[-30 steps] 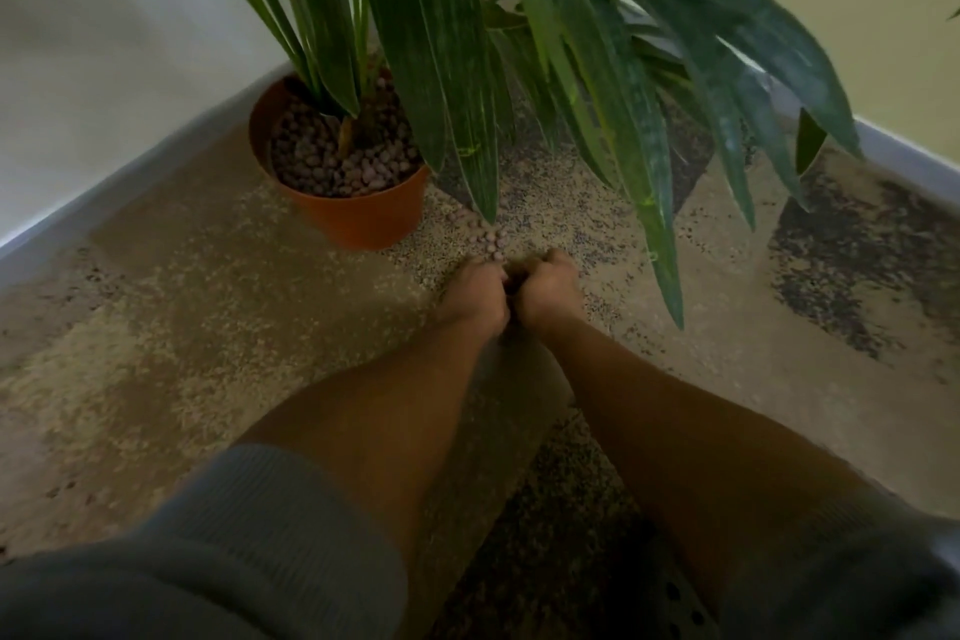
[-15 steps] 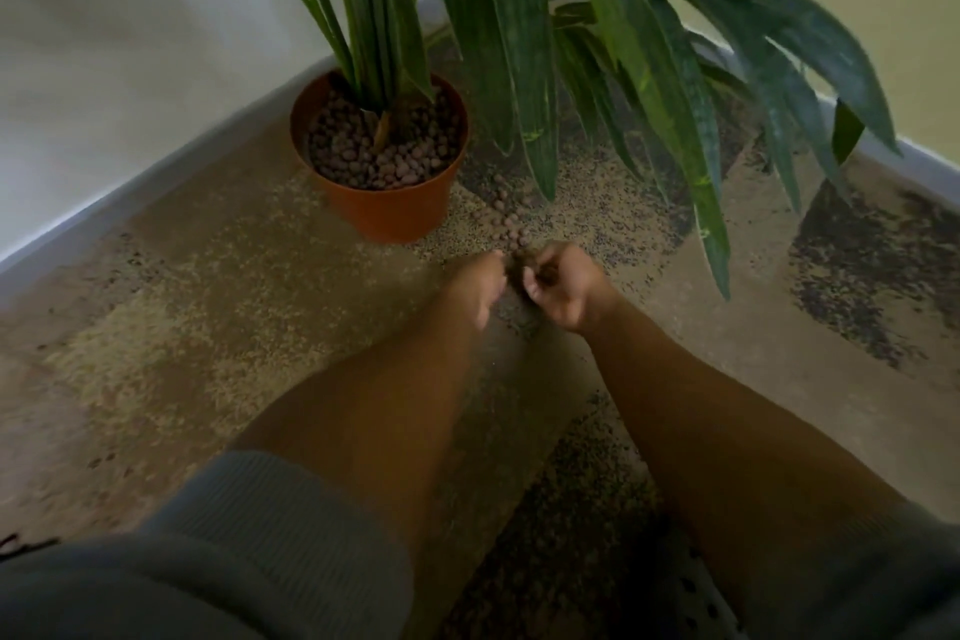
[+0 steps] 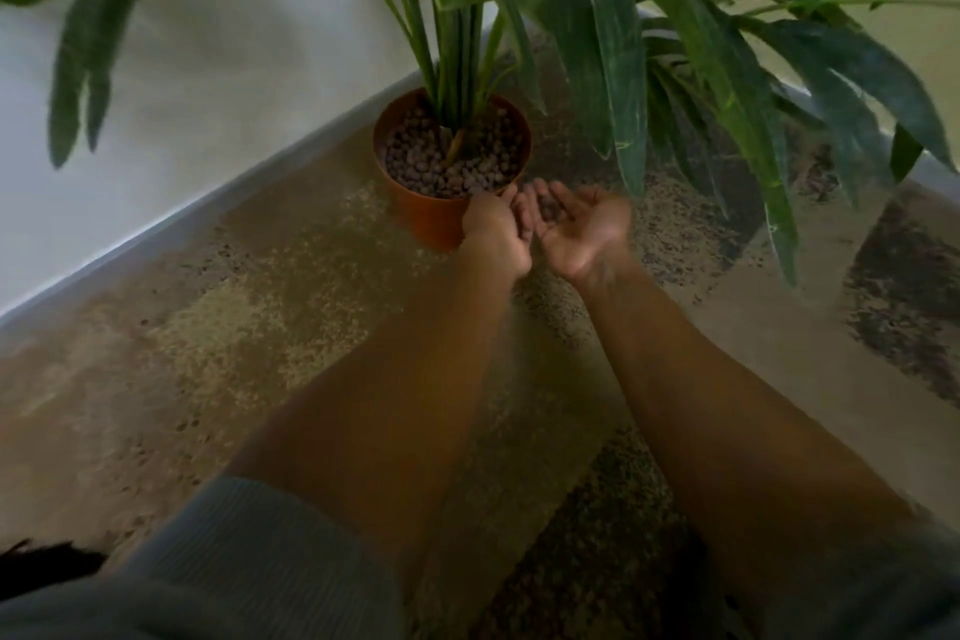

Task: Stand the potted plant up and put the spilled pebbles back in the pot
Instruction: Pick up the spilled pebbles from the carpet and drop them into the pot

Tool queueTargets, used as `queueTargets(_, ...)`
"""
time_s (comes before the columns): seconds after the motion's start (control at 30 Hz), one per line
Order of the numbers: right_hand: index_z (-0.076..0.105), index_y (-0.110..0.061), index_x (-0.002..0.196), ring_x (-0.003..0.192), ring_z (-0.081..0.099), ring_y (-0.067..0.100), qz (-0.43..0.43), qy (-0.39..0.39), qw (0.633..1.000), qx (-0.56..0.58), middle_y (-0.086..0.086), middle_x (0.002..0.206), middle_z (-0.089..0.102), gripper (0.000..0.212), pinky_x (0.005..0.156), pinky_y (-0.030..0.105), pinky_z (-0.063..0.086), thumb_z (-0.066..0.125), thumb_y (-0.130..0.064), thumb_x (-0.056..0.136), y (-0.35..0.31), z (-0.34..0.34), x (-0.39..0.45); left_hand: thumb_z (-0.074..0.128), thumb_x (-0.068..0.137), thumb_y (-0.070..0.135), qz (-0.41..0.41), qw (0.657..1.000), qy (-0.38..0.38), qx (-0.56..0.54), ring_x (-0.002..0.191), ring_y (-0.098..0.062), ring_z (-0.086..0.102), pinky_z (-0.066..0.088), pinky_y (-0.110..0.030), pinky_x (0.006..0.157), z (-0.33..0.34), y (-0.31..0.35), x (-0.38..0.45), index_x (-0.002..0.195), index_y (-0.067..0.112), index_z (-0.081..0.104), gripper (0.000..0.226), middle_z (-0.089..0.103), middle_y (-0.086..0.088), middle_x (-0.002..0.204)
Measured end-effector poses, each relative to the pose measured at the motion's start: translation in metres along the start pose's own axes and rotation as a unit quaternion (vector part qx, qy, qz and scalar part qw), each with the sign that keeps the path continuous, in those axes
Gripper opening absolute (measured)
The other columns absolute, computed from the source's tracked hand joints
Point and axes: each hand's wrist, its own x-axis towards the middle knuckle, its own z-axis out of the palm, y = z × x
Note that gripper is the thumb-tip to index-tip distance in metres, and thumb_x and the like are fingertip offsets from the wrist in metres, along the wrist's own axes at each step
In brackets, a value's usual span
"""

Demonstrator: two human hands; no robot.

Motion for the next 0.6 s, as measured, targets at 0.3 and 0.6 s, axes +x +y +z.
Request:
queueTargets(0.3, 0.049, 0.003, 0.131, 0.127, 0.052, 0.033, -0.029, -0.033, 0.999, 0.028, 0.022, 0.126, 0.056, 0.046, 0.101, 0.039, 0.050, 0.033, -0.024, 0.099, -0.003, 0.037, -0.006, 0.027, 0.102, 0.032, 0.058, 0.996, -0.014, -0.064, 0.079, -0.014, 0.059, 0.051, -0.020, 0.084, 0.027, 0.030, -0.044, 0.139, 0.011, 0.050, 0.048, 0.068, -0.009, 0.112)
queueTargets(0.6, 0.030, 0.001, 0.147, 0.130, 0.045, 0.042, 0.027, -0.121, 0.991, 0.059, 0.028, 0.140, 0.044, 0.061, 0.113, 0.051, 0.035, 0.035, -0.041, 0.103, 0.005, 0.057, -0.014, 0.024, 0.101, 0.028, 0.085, 0.984, -0.033, -0.155, 0.126, -0.025, 0.048, 0.036, -0.033, 0.110, 0.018, 0.046, -0.058, 0.139, 0.015, 0.049, 0.047, 0.048, -0.011, 0.143)
